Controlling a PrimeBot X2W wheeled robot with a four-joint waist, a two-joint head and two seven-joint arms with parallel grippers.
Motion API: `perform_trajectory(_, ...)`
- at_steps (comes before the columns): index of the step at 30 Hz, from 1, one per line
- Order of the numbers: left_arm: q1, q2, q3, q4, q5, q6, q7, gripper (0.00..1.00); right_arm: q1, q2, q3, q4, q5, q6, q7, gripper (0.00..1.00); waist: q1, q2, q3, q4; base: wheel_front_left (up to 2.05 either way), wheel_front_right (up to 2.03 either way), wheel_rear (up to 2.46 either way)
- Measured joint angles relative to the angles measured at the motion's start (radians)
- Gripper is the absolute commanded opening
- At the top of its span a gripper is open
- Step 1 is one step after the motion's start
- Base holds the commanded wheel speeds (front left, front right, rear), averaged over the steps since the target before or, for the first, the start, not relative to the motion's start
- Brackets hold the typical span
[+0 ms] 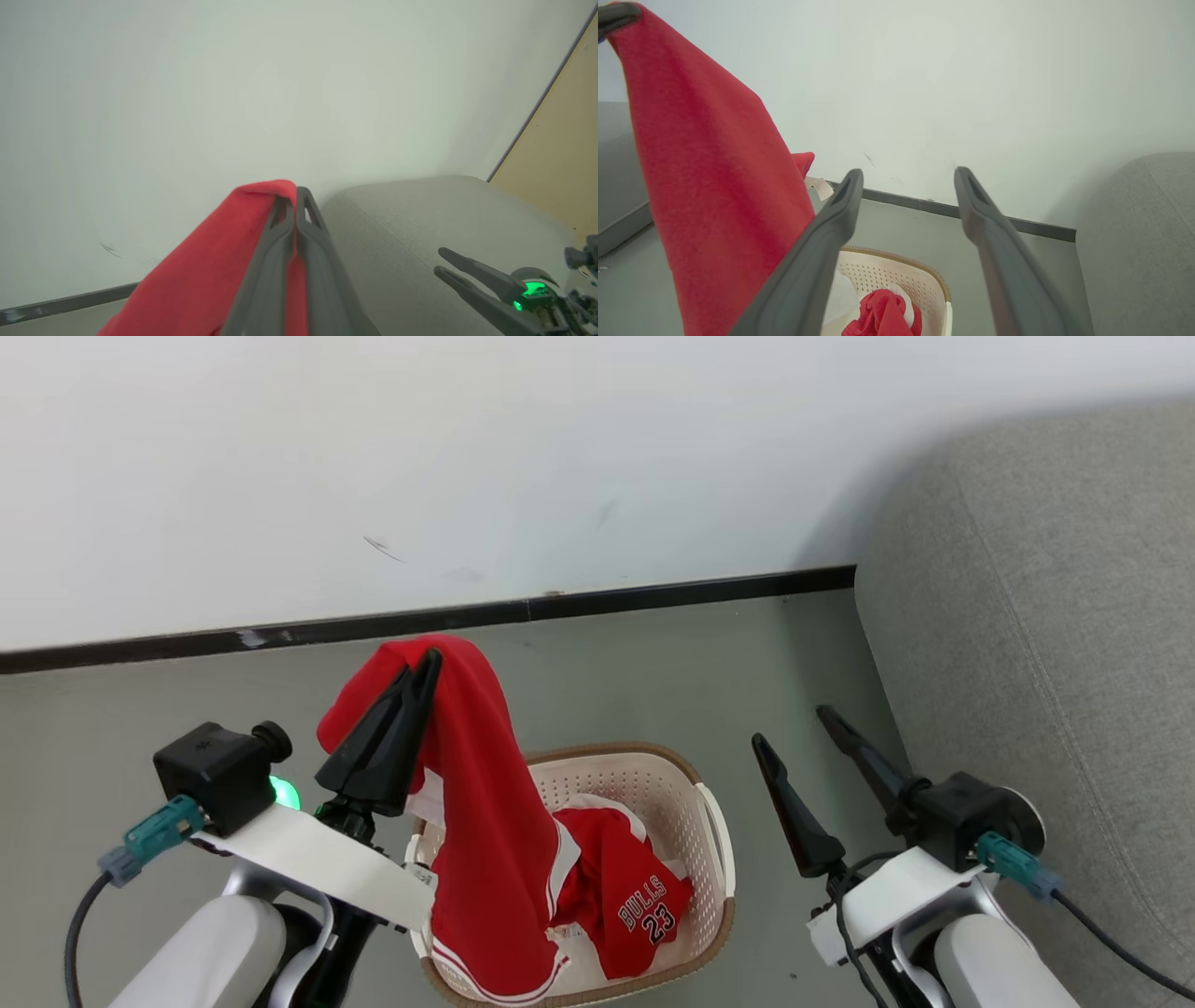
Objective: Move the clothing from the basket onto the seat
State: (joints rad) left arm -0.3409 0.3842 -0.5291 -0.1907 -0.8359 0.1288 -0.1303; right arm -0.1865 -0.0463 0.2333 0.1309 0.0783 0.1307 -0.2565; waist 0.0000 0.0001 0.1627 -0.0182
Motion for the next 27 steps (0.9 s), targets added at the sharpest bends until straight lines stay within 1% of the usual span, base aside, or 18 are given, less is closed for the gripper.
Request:
perform_trajectory(14,0.002,-0.063,-0.069,0.010,0.014,0.046,0.034,0.00,0.005,-0.006,0.173,0.010,0.037,0.000,0.000,1.00,0.0000,0.0000,-0.120,0.061,0.00,0.00,0.00)
perform_trajectory(20,0.001,-0.087,-0.106,0.020,0.031,0.066,0.060,0.00,0.022,-0.008,0.261,0.012,0.071,0.000,0.000,1.00,0.0000,0.0000,-0.160,0.093,0.00,0.00,0.00)
perform_trajectory(27,-0.021,-0.119,-0.147,0.027,0.042,0.077,0.081,0.00,0.023,-0.012,0.339,0.005,0.127,0.000,0.000,1.00,0.0000,0.0000,-0.190,0.124,0.00,0.00,0.00)
